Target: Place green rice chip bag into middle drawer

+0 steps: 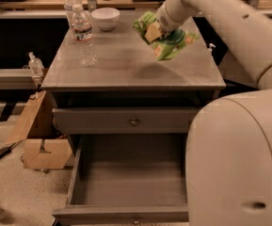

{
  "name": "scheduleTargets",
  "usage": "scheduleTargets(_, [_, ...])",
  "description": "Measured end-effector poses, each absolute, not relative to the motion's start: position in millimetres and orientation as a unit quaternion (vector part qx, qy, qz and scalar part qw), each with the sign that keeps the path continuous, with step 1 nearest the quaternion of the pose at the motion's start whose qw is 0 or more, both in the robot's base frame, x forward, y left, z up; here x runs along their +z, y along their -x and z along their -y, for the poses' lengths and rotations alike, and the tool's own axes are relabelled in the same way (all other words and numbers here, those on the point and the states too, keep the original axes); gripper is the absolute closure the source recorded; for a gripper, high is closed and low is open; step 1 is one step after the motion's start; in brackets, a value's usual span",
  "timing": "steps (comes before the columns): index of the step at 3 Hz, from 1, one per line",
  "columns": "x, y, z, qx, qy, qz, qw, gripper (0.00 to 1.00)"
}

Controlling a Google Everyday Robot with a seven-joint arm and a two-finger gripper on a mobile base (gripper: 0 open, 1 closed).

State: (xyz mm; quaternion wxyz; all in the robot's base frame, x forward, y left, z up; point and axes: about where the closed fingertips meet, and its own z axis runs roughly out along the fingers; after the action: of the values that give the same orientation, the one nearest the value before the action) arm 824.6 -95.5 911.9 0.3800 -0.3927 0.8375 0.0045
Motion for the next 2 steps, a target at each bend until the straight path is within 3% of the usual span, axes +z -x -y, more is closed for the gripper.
scheduleTargets(1, [985.8, -778.5, 93.2, -0.064, 0.389, -0.854, 0.338, 1.0])
scheduleTargets(2, [1024.9, -733.0, 95.0, -0.071, 0.373, -0.87, 0.316, 1.0])
